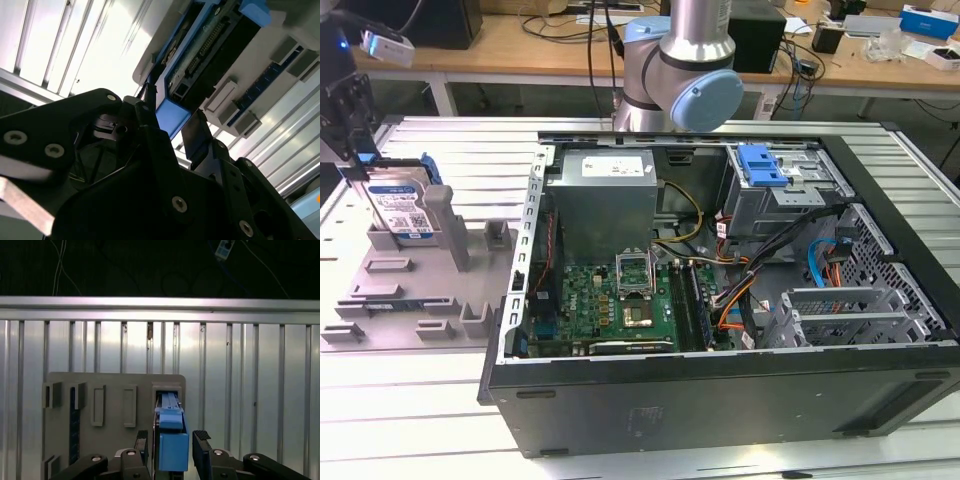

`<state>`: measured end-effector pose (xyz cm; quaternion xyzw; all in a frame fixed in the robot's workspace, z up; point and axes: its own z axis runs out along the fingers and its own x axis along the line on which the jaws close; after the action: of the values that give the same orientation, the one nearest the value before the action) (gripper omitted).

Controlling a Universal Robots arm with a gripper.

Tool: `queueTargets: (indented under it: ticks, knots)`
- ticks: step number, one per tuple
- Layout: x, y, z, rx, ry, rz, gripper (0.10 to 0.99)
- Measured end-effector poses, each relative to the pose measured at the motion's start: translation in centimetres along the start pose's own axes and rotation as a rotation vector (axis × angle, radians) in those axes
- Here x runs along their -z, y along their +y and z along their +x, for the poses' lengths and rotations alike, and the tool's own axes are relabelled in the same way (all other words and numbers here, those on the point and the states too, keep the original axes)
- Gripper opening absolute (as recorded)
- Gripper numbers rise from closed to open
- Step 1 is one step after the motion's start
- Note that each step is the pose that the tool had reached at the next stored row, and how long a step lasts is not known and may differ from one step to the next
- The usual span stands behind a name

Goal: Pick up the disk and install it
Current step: 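Pick up the disk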

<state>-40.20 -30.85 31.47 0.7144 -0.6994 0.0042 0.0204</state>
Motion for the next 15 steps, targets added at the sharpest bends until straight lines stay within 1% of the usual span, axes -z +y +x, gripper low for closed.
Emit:
queueTargets:
  ticks: [9, 15]
  knots:
    - [-0.1, -0.01, 0.02, -0.001, -0.0008, 0.0, 0.482]
    - [-0.37, -0.02, 0.02, -0.004, -0.0009, 0.0, 0.482]
